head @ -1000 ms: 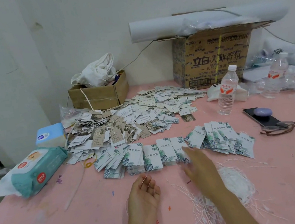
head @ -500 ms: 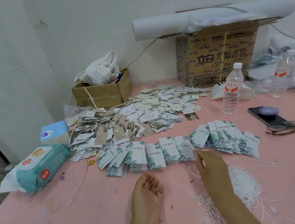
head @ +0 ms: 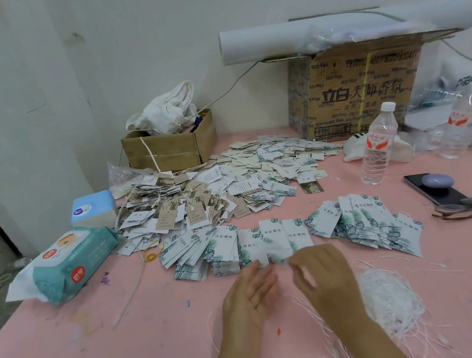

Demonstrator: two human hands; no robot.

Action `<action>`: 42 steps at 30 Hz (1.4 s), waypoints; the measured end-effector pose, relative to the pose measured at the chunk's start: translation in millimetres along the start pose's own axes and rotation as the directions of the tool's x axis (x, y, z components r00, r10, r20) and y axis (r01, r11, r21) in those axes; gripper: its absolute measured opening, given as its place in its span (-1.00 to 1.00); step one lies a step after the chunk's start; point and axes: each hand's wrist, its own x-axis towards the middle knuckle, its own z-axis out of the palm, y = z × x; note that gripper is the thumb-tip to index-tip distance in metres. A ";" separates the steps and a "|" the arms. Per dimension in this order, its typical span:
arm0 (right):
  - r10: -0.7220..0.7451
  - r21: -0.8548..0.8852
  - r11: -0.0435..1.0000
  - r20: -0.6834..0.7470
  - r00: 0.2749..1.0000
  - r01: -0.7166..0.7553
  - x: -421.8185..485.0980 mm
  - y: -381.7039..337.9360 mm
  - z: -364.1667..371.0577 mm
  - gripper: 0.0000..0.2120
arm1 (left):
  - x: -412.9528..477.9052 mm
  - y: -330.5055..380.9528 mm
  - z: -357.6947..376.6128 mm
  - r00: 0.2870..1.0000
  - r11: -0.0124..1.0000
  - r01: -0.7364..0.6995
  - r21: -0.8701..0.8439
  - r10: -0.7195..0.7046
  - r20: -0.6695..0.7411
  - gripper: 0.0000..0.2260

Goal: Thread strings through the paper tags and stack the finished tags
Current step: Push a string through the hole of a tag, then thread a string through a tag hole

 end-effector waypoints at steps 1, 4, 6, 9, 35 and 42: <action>-0.045 0.068 0.997 0.062 0.997 0.040 -0.8 -6.4 3.6 -0.93 | -1.2 -1.0 2.2 1.000 1.000 -0.006 0.017 0.006 0.003 -0.73; -0.142 0.219 0.972 0.233 0.962 0.090 -2.1 -20.1 13.4 -0.95 | -2.4 -3.6 0.7 0.996 0.994 -0.085 0.064 0.086 -0.014 -0.70; -0.142 0.258 0.964 0.298 0.944 0.064 -3.2 -25.5 16.0 -0.87 | -1.2 -2.8 -5.2 0.987 0.985 -0.146 0.087 0.151 -0.052 -0.79; -0.008 0.210 0.975 0.363 0.932 -0.073 -3.1 -29.9 16.8 -0.85 | 0.0 1.4 -9.8 0.966 0.961 -0.235 0.143 0.248 -0.077 -0.77; 0.320 -0.086 0.942 -0.068 0.945 -0.325 4.0 -24.5 33.1 -0.86 | 4.4 -3.1 -13.1 0.947 0.912 -0.243 0.329 0.296 -0.122 -0.64; 0.199 0.107 0.976 -0.107 0.974 -0.188 7.2 -13.7 13.7 -0.89 | -0.4 -1.2 -7.0 0.985 0.959 -0.171 0.224 0.172 0.015 -0.53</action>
